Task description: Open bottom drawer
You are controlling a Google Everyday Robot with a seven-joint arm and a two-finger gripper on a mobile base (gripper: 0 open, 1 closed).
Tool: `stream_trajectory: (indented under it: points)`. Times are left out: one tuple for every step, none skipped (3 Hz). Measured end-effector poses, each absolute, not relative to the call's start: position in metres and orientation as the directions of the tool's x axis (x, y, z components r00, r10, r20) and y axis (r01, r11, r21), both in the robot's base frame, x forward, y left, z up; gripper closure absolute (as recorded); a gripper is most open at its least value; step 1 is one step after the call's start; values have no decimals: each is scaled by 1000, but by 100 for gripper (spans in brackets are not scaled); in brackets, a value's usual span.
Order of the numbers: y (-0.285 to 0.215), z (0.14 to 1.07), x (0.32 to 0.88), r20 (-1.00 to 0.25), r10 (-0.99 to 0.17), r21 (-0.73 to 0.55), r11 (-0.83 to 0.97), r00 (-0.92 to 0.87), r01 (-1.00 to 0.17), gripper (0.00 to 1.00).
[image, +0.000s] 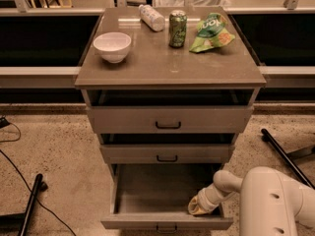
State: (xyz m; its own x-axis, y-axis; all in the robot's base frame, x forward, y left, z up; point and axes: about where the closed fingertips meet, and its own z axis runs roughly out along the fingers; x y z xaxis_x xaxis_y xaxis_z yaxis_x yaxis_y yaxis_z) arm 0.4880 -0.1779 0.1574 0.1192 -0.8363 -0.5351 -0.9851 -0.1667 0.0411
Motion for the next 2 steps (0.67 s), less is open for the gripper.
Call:
stream_trajectory:
  points:
    - [-176, 172, 464, -559, -826, 123, -173, 75, -977, 100]
    - [-172, 200, 438, -636, -772, 201, -170, 3, -965, 100]
